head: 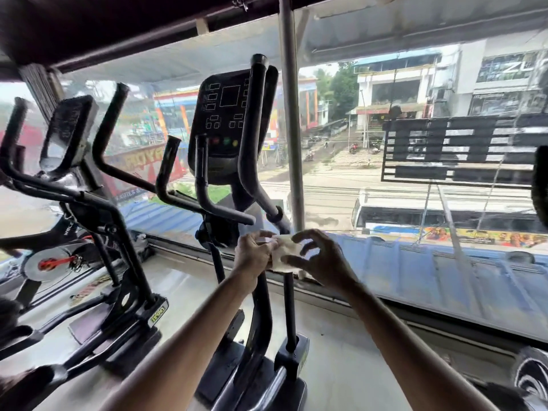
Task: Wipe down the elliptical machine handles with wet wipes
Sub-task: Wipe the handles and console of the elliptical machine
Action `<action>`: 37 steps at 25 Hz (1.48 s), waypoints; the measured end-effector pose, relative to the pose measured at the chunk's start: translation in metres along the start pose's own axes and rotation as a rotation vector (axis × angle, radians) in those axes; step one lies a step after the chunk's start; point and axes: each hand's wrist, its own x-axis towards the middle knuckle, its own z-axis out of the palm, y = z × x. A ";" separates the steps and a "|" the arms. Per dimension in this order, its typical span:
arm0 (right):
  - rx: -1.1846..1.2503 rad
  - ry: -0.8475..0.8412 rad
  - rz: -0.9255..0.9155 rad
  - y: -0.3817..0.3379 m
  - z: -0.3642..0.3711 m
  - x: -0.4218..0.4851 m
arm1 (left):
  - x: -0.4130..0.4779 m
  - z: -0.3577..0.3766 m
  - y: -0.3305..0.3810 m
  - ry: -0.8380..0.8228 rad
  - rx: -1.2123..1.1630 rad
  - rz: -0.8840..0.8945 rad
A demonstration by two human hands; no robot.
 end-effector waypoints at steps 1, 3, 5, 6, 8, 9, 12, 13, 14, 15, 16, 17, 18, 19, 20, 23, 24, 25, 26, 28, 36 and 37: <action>0.000 -0.047 -0.010 0.006 0.000 0.001 | 0.002 0.006 0.001 -0.016 -0.052 -0.037; -0.006 -0.023 0.023 0.016 -0.001 0.008 | 0.005 0.011 -0.001 -0.061 -0.090 -0.087; 0.006 0.014 0.072 0.028 -0.004 0.018 | 0.011 0.011 -0.005 -0.089 0.043 -0.084; 0.022 0.003 0.090 0.032 -0.004 0.022 | 0.014 0.011 -0.007 -0.117 0.059 -0.087; 0.118 -0.036 0.140 0.041 -0.002 0.028 | 0.021 0.010 -0.012 -0.176 -0.015 -0.102; 0.201 -0.047 0.171 0.045 -0.001 0.031 | 0.024 0.010 -0.014 -0.191 -0.037 -0.092; 0.317 -0.025 0.235 0.054 0.005 0.039 | 0.037 0.014 -0.016 -0.157 0.016 -0.051; 0.265 0.000 0.230 0.058 0.007 0.043 | 0.042 0.016 -0.017 -0.129 0.039 -0.038; 0.194 0.030 0.212 0.060 0.010 0.045 | 0.047 0.020 -0.018 -0.097 0.062 -0.019; 0.124 0.072 0.178 0.062 0.012 0.049 | 0.053 0.023 -0.019 -0.060 0.082 0.000; 0.083 0.111 0.142 0.064 0.015 0.053 | 0.060 0.026 -0.021 -0.022 0.096 0.013; 0.051 0.132 0.097 0.068 0.018 0.058 | 0.067 0.029 -0.022 0.015 0.092 0.022; 0.021 0.124 0.055 0.071 0.022 0.063 | 0.073 0.032 -0.023 0.042 0.080 0.022; -0.007 0.099 0.026 0.075 0.026 0.066 | 0.077 0.035 -0.024 0.052 0.057 0.015; -0.023 0.087 0.019 0.079 0.030 0.072 | 0.081 0.037 -0.024 0.047 0.036 0.006; 0.011 0.162 0.108 0.085 0.040 0.086 | 0.092 0.036 -0.030 0.032 0.028 0.015; 0.022 0.208 0.143 0.085 0.044 0.090 | 0.097 0.032 -0.033 0.050 0.032 0.019; 0.036 0.254 0.170 0.086 0.048 0.095 | 0.101 0.026 -0.036 0.083 0.029 0.026; 0.054 0.294 0.190 0.086 0.051 0.099 | 0.104 0.022 -0.038 0.125 0.029 0.035; 0.096 0.341 0.223 0.091 0.059 0.114 | 0.117 0.014 -0.041 0.224 0.049 0.057; 0.179 0.416 0.038 0.069 0.079 0.153 | 0.106 0.000 -0.007 0.430 0.074 0.471; 0.138 0.422 0.014 0.073 0.080 0.160 | 0.108 0.002 -0.002 0.460 0.084 0.499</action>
